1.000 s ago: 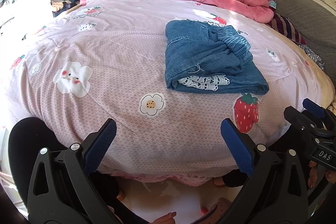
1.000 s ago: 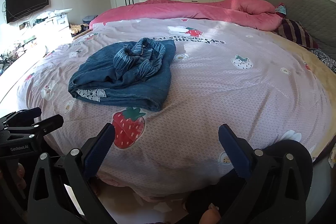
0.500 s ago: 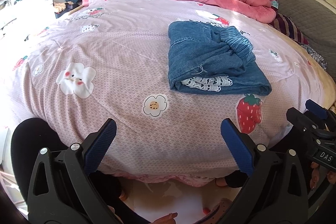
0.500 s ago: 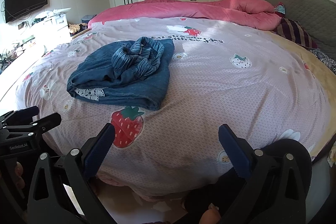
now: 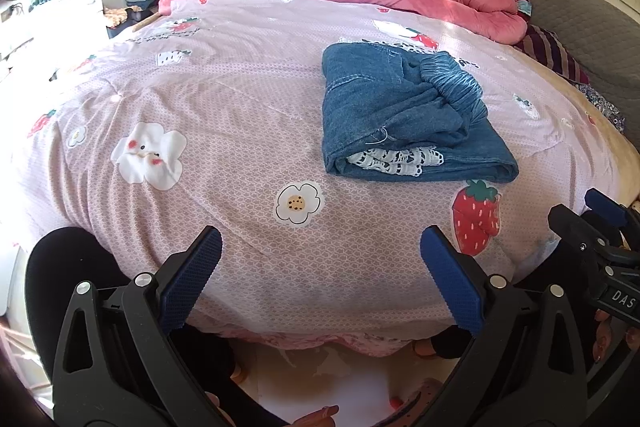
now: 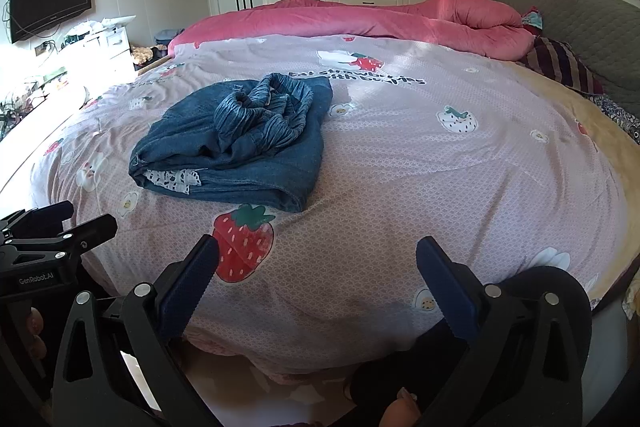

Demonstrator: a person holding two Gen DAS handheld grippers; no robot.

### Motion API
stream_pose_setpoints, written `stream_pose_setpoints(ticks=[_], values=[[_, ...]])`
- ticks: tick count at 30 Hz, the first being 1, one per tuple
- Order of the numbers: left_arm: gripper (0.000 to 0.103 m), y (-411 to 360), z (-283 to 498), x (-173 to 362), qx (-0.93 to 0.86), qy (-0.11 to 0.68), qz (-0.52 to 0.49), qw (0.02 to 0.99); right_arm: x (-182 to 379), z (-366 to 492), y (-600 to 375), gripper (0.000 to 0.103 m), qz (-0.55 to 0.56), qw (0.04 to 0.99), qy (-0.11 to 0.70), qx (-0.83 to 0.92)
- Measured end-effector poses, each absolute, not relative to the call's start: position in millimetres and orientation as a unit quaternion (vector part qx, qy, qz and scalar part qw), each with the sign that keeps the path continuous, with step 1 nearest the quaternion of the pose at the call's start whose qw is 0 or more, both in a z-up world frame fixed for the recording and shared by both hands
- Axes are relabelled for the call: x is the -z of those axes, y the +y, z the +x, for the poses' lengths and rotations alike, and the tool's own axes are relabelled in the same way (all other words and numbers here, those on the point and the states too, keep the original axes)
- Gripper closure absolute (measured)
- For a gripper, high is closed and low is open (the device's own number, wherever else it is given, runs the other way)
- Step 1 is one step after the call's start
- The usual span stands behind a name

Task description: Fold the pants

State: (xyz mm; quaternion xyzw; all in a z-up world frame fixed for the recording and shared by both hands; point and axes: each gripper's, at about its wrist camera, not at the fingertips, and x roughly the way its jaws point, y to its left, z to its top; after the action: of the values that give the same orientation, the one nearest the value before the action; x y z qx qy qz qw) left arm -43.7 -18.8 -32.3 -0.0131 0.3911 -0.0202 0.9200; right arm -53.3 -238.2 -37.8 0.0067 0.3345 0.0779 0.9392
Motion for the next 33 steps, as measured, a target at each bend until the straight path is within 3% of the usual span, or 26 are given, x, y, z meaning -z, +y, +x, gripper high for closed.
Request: stream_pose_setpoints(ticks=[33], values=[[0.010, -23.3, -44.8, 33.9, 0.009, 0.397, -0.003, 0.918, 39.3, -50.0, -237.5, 0.005, 0.006, 0.938, 0.338, -0.078]])
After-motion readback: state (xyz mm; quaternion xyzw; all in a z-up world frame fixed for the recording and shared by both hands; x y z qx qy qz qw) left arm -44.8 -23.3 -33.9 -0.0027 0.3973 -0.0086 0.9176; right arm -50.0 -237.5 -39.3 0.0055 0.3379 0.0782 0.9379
